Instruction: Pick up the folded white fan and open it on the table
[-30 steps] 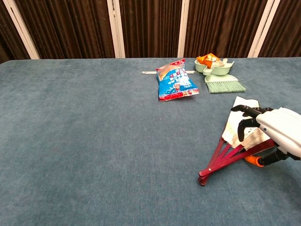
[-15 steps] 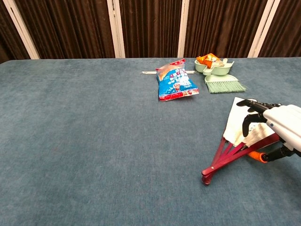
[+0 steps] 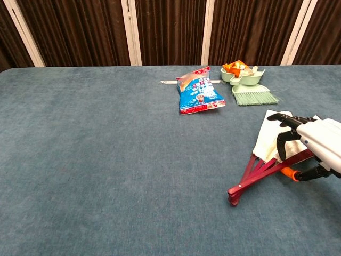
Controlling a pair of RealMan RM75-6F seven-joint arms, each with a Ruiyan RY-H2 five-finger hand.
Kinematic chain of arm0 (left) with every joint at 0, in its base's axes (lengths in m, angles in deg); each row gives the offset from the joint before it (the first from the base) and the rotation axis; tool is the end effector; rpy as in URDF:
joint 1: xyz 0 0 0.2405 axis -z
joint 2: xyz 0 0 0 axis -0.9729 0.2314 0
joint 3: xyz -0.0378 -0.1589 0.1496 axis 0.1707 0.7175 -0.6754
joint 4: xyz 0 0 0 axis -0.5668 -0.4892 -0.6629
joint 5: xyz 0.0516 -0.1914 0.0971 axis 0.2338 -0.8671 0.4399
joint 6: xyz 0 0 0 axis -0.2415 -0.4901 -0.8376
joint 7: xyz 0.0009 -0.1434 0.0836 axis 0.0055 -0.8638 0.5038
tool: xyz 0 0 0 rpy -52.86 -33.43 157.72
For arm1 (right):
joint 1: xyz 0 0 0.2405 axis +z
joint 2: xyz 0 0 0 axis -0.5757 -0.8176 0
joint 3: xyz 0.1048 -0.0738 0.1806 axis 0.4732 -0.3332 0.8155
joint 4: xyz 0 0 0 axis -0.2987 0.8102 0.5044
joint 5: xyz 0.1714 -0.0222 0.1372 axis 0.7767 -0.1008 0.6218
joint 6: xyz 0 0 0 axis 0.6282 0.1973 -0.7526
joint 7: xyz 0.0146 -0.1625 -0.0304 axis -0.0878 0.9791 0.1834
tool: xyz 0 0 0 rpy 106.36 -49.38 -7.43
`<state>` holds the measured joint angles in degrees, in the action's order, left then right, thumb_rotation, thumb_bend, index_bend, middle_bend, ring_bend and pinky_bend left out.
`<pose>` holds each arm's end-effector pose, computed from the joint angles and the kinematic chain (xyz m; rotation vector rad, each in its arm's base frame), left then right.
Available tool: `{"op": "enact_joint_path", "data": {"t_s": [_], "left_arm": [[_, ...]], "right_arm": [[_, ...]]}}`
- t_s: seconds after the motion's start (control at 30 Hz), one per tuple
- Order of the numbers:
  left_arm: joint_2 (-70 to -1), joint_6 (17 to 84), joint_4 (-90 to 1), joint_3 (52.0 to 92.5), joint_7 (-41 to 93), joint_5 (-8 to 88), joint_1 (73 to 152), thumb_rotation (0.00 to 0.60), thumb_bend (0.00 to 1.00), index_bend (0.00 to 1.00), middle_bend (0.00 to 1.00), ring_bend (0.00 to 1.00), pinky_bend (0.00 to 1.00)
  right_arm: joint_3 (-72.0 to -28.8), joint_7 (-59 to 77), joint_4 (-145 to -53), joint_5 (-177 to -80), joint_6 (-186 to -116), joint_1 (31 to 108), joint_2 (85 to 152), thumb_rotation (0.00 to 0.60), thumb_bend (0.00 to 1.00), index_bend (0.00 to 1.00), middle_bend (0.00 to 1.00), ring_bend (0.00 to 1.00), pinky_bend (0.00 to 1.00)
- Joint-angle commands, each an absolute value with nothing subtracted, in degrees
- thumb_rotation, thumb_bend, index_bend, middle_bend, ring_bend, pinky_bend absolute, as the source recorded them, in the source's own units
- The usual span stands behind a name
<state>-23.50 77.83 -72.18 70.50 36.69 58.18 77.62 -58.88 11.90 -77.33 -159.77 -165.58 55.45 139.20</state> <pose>-0.2612 0.1914 0.1215 -1.1431 -0.9382 -0.9219 -0.2301 -0.2649 -0.0441 1.7256 -0.7289 1.0404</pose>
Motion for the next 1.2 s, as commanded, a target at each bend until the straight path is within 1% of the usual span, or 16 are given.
{"op": "enact_joint_path", "data": {"t_s": [0.03, 0.4, 0.73, 0.8, 0.93, 1.2], "left_arm": [[-23.56, 77.77, -72.16, 70.48, 36.78, 58.16, 77.65, 0.600, 0.44, 0.14, 0.06, 0.00, 0.03], [-23.58, 77.72, -72.27, 70.26, 36.91, 58.44, 77.67, 0.600, 0.44, 0.14, 0.06, 0.00, 0.03], [-23.38, 77.52, -72.26, 70.28, 36.51, 58.44, 77.74, 0.600, 0.44, 0.14, 0.06, 0.00, 0.03], [-23.38, 77.54, -72.23, 70.30, 36.47, 58.46, 77.75, 0.600, 0.44, 0.14, 0.06, 0.00, 0.03], [-23.37, 77.67, -72.25, 70.20, 36.45, 58.78, 77.73, 0.600, 0.44, 0.14, 0.06, 0.00, 0.03], [-23.36, 78.00, -72.21, 70.03, 36.23, 59.31, 77.61, 0.600, 0.44, 0.14, 0.06, 0.00, 0.03]], "right_arm": [[-58.96, 12.10, -77.40, -159.85, -165.75, 55.51, 139.16, 0.600, 0.35, 0.63, 0.14, 0.20, 0.24], [-59.14, 13.98, -78.13, -159.80, -165.74, 55.84, 138.51, 0.600, 0.35, 0.64, 0.14, 0.20, 0.24], [-59.11, 16.70, -79.38, -158.82, -163.26, 56.66, 137.72, 0.600, 0.36, 0.64, 0.14, 0.20, 0.24], [-59.10, 16.95, -79.55, -158.66, -162.98, 56.73, 137.63, 0.600, 0.36, 0.65, 0.15, 0.20, 0.24], [-59.13, 17.58, -80.00, -158.52, -162.58, 56.94, 137.41, 0.600, 0.40, 0.69, 0.15, 0.21, 0.24], [-59.11, 17.44, -80.64, -158.48, -163.16, 56.91, 136.73, 0.600, 0.40, 0.75, 0.15, 0.21, 0.24]]}}
